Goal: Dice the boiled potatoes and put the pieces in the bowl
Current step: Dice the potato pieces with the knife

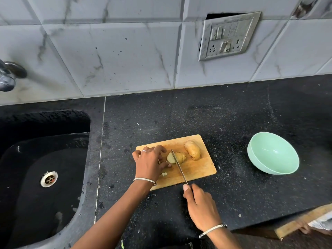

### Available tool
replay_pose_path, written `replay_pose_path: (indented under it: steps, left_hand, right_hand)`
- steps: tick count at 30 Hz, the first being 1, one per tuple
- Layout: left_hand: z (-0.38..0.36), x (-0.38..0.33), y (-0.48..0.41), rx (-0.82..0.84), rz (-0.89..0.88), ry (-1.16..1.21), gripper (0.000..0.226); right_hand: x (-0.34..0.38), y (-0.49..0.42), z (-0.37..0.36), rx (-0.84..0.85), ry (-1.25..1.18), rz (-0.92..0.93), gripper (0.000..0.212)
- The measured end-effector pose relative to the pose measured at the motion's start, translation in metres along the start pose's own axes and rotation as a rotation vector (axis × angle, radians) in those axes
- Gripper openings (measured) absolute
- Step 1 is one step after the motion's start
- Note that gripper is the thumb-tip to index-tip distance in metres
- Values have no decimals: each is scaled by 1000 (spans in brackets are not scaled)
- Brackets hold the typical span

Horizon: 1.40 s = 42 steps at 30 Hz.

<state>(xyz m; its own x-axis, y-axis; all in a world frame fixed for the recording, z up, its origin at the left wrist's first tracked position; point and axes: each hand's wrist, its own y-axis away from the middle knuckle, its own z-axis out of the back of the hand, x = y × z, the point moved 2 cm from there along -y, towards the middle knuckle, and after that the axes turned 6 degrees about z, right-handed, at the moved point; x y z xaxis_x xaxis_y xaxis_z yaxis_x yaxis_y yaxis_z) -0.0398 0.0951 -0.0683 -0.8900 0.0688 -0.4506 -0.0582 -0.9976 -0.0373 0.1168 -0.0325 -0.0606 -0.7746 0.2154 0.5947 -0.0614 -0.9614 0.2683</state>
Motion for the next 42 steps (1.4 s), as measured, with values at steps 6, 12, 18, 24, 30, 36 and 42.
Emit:
replay_pose_path:
  steps: [6, 12, 18, 24, 30, 36, 42]
  left_hand:
    - [-1, 0, -2, 55, -65, -112, 49]
    - [3, 3, -1, 58, -61, -50, 55]
    - [10, 9, 3, 21, -43, 14, 35]
    - [8, 4, 3, 62, -20, -14, 48]
    - [6, -2, 0, 78, 3, -90, 39]
    - [3, -2, 2, 70, 69, -35, 29]
    - [5, -2, 2, 58, 109, 33, 26]
  right_hand:
    - [4, -2, -2, 38, 11, 4, 40]
    - [7, -2, 2, 87, -68, -10, 42]
    - [5, 1, 3, 49, -92, -12, 41]
    - [6, 1, 3, 39, -67, 18, 40]
    - [12, 1, 4, 33, -61, 45, 43]
    - [14, -2, 1, 46, -21, 33, 41]
    - [15, -2, -5, 58, 35, -7, 42]
